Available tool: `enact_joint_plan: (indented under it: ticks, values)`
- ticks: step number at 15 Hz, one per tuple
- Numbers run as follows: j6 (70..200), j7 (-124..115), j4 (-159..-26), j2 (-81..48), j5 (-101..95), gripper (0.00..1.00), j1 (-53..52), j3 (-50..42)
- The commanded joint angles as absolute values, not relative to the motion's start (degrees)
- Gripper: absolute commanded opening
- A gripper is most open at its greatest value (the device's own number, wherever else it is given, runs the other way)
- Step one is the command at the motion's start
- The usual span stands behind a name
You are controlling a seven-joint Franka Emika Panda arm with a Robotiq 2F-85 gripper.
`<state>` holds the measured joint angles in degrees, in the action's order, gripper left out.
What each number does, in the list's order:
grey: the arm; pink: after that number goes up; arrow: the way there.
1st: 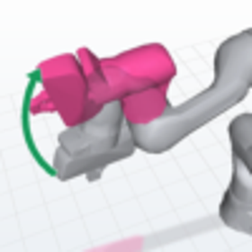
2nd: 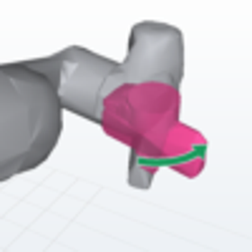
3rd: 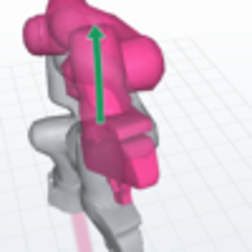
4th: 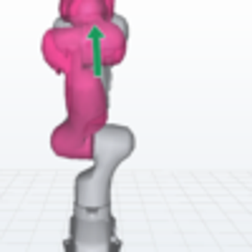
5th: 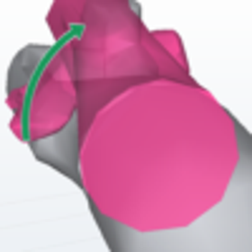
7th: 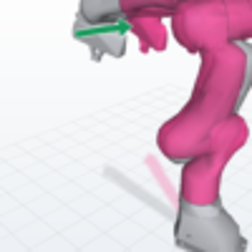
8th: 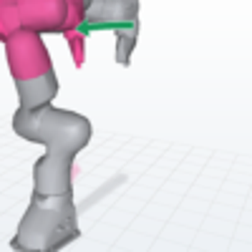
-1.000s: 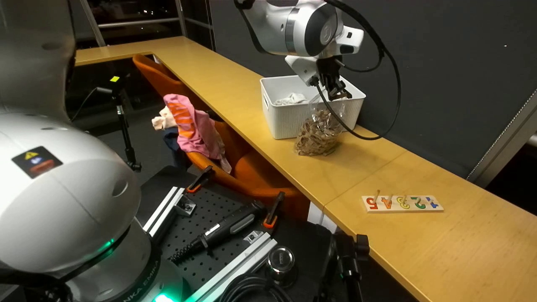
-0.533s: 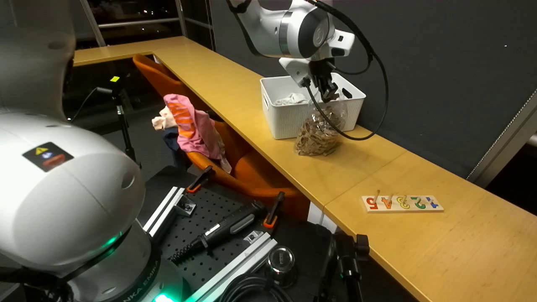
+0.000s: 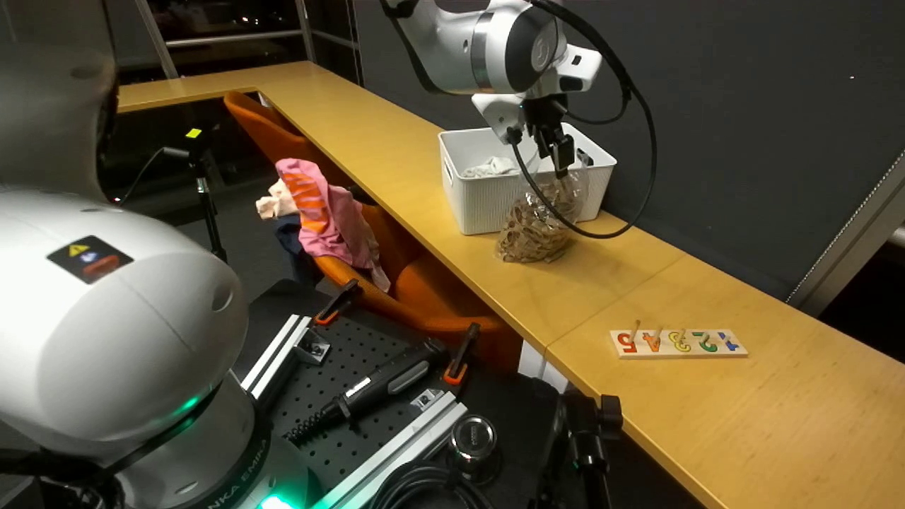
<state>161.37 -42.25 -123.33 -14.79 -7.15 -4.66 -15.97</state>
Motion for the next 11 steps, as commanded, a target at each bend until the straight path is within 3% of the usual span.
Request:
enact_joint_plan:
  ticks: [1, 6, 11]
  values:
    - [161.3, -46.5, -128.7, -7.7, -11.9, 1.00, -6.3, -19.2]
    - [156.4, -47.3, -131.7, -2.6, -11.8, 1.00, -4.4, -20.7]
    - [151.2, -38.4, -135.3, 0.4, -7.0, 1.00, 3.7, -14.9]
